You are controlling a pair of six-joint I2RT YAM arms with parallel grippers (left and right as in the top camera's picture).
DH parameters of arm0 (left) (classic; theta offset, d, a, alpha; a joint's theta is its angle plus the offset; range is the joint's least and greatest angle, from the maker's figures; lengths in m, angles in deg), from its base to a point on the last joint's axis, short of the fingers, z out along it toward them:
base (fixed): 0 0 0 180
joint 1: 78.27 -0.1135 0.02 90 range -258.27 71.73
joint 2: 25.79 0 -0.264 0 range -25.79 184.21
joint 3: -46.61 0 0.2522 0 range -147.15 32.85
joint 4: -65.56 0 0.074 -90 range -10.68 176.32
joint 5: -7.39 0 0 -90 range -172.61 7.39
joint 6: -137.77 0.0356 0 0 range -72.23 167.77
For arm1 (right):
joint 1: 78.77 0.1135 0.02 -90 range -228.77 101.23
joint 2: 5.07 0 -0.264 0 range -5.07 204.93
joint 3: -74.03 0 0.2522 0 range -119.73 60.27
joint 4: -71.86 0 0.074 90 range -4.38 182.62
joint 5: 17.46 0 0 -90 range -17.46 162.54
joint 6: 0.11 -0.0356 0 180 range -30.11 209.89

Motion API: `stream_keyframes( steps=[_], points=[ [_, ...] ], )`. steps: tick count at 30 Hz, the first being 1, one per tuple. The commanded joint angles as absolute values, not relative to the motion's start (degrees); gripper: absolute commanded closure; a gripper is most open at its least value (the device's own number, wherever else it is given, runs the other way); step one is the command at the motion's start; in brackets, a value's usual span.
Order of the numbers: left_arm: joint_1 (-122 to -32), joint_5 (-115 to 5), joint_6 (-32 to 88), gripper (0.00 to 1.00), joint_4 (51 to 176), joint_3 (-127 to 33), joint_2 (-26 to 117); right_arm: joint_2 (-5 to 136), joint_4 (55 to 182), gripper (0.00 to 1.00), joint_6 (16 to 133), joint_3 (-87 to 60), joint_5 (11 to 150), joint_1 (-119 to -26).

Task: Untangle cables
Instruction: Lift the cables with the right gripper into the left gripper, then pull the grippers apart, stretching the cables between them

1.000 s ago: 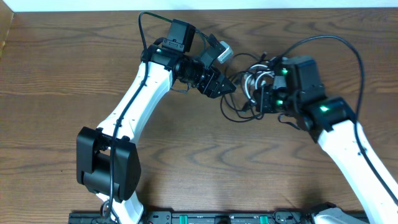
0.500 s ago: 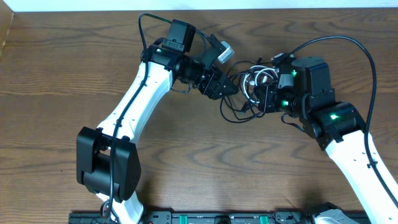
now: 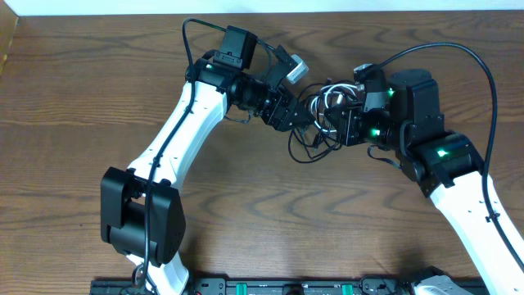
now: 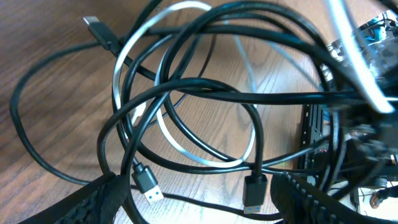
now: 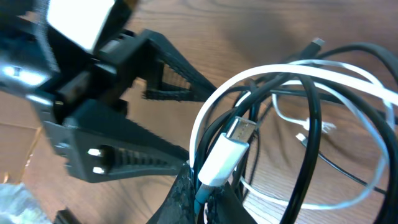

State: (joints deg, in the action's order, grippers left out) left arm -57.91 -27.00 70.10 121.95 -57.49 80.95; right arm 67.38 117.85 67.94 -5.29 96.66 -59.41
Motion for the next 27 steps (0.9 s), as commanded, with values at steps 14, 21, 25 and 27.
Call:
stream_keyframes(
  steps=[14, 21, 25, 27],
  points=[
    [-57.93, -26.71, 70.62, 0.21, 120.55, -58.02, 79.88, 65.50, 111.32, 0.98, 65.03, -7.30, 106.17, -56.99],
    [-57.26, -26.97, 70.60, 0.21, 119.94, -58.02, 80.38, 62.98, 110.48, 0.98, 64.61, -7.30, 106.12, -56.70],
    [-56.05, -26.95, 70.62, 0.21, 119.85, -58.02, 81.32, 61.54, 110.51, 0.98, 64.61, -7.30, 106.10, -56.70],
    [-55.38, -26.95, 70.60, 0.21, 119.44, -58.00, 81.41, 60.84, 110.59, 0.98, 64.63, -7.30, 106.10, -56.70]
  ],
)
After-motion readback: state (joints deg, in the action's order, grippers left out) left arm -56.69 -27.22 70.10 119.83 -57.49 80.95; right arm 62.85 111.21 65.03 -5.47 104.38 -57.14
